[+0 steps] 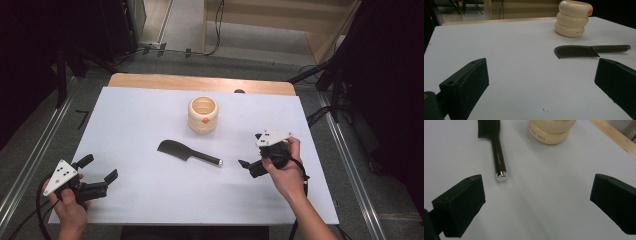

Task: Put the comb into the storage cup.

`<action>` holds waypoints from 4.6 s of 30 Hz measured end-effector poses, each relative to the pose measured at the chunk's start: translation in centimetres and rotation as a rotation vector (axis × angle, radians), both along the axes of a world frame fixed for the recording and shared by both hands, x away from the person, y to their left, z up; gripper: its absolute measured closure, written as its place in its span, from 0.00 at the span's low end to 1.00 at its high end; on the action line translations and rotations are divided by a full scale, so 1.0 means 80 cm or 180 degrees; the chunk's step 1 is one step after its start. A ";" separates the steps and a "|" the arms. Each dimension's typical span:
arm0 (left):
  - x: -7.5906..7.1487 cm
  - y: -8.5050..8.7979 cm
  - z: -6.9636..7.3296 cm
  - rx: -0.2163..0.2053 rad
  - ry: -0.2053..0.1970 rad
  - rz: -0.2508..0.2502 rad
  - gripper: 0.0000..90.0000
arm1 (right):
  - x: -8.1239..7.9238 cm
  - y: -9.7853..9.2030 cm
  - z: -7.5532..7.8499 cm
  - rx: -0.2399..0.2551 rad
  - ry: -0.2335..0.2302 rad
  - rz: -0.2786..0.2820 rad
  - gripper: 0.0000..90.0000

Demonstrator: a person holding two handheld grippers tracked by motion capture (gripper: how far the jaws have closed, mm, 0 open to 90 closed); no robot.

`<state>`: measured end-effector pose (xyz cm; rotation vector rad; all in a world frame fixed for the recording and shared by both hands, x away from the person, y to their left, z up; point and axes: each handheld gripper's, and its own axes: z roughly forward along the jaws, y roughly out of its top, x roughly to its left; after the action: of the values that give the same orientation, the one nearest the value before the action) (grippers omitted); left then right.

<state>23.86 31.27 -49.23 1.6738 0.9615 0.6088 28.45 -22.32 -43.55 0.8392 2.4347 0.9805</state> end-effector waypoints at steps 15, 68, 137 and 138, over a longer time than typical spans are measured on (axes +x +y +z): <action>0.000 -0.001 0.000 0.0011 -0.0003 -0.0020 0.00 | 0.026 0.037 0.003 -0.0269 0.0150 0.0156 0.00; 0.000 0.001 0.000 0.0004 0.0000 -0.0026 0.00 | 0.084 0.140 -0.034 -0.1061 0.0994 0.0582 0.00; 0.001 0.001 0.000 -0.0012 0.0015 -0.0044 0.00 | 0.085 0.162 -0.052 -0.0941 0.1085 0.0658 0.78; 0.001 0.001 0.000 -0.0014 0.0013 -0.0047 0.00 | 0.084 0.161 -0.051 -0.0924 0.1072 0.0658 0.78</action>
<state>23.97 31.35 -49.22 1.6774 0.9519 0.5933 35.21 -9.45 -47.61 0.7067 2.9073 0.5606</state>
